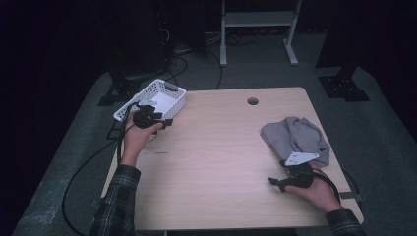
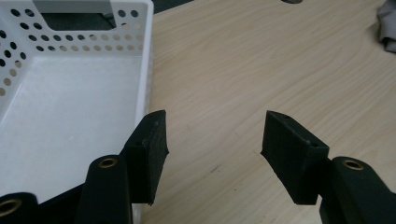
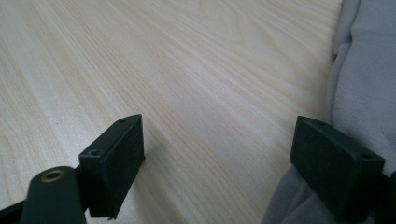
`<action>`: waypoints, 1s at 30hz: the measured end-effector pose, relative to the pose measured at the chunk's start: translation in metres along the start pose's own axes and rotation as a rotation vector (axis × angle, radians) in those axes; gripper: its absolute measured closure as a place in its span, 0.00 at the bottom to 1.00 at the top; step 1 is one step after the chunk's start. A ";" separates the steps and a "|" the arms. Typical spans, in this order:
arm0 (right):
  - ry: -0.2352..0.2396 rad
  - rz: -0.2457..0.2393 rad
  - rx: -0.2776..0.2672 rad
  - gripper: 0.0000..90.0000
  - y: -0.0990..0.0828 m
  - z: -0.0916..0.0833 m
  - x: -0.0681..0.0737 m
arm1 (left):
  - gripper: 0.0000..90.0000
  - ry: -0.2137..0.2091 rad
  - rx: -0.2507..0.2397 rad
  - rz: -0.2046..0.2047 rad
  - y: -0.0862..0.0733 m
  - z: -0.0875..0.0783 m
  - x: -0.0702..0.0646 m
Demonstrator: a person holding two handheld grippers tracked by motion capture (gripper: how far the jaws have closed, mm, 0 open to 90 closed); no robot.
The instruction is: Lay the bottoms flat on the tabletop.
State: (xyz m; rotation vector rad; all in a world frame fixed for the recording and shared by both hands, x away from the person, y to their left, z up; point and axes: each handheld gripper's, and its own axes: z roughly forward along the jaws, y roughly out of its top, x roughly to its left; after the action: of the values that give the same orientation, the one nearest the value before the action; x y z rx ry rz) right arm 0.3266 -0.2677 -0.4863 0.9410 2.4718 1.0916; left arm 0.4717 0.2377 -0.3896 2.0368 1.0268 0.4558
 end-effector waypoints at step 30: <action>-0.005 0.004 -0.001 0.16 -0.002 -0.002 0.003 | 0.32 -0.056 -0.020 0.038 -0.038 -0.045 -0.081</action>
State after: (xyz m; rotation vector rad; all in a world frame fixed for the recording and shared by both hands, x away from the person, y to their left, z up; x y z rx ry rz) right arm 0.3223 -0.2681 -0.4867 0.9472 2.4665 1.0896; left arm 0.3753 0.2090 -0.3887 2.0426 0.9476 0.4243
